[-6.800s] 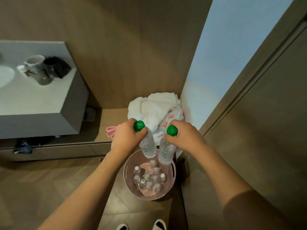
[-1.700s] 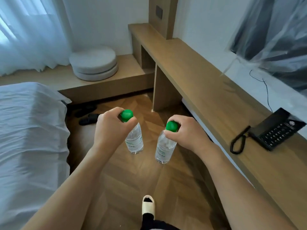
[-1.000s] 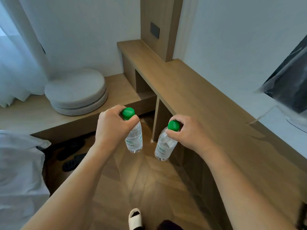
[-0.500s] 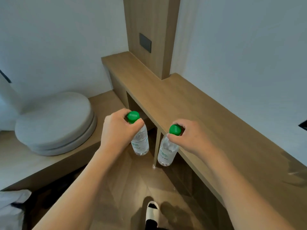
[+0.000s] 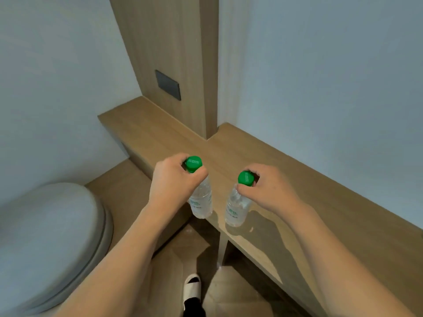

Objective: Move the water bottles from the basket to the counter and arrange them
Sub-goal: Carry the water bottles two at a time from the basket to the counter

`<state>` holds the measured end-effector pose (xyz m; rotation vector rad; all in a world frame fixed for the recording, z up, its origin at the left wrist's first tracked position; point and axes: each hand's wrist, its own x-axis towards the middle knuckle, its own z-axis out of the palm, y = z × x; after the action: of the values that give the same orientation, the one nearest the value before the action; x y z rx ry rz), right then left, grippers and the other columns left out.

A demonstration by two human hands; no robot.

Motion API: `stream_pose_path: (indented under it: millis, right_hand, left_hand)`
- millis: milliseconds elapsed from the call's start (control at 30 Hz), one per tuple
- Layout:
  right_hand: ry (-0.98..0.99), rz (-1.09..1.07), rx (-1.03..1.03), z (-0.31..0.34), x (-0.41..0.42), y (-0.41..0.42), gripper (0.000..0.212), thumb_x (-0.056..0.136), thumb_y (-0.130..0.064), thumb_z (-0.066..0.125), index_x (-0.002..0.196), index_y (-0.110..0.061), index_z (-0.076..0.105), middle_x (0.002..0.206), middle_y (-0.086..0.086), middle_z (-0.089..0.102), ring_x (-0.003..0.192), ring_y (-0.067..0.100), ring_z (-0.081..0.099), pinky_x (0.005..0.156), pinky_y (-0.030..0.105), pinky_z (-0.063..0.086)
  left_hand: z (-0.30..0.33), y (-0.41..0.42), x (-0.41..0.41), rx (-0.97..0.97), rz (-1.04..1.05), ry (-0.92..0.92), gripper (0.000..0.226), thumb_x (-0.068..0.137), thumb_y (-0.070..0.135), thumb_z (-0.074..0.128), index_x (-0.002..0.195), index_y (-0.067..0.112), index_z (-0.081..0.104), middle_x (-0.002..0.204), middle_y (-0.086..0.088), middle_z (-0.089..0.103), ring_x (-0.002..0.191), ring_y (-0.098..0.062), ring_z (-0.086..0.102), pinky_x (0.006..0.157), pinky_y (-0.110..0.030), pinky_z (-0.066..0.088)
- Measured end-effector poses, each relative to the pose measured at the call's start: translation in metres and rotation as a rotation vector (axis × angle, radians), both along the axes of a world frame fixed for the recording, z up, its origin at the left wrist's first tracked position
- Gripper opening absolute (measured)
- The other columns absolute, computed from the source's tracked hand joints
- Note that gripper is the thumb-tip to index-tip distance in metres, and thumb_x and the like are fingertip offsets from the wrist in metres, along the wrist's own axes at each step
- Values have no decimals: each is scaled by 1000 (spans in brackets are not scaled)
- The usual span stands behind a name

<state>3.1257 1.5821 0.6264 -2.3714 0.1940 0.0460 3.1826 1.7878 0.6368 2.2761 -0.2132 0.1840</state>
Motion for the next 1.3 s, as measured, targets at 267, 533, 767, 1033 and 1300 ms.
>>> stream_pose_path:
  millis: [267,533,767,1033,1300]
  right_hand:
    - [-44,-218,-4,0,71,-18,10,74,-28,72,74,-27,61,68,-7,58,62,10,53,55,32,41]
    - [-10,-310,-33,1,103,-65,9,75,-29,69,78,-24,62,73,-5,61,68,15,58,57,33,45]
    - [21,-332,-3,-17,132,-95,11,78,-29,71,81,-24,62,75,-6,61,68,11,56,57,28,43]
    - [124,-448,81,-35,180,-120,7,80,-29,67,86,-27,63,82,-8,64,75,11,60,63,27,45]
    - [99,-370,-98,-48,244,-135,14,79,-34,66,91,-32,59,83,-14,58,78,4,54,67,25,43]
  left_hand:
    - [5,-33,119,81,-259,-5,19,71,30,70,74,12,67,62,-5,62,58,-18,54,54,-36,45]
    - [-8,-90,172,94,-345,51,20,72,31,68,74,11,65,62,-8,61,53,-11,45,50,-36,43]
    - [-17,-126,205,128,-375,55,19,75,30,68,69,13,61,56,-2,55,51,-12,44,49,-28,36]
    - [-24,-158,264,162,-426,82,26,79,28,68,64,29,48,52,9,47,49,-6,44,45,-18,26]
    - [-42,-192,335,141,-405,101,17,85,32,70,87,17,63,64,8,57,63,-12,56,55,-23,35]
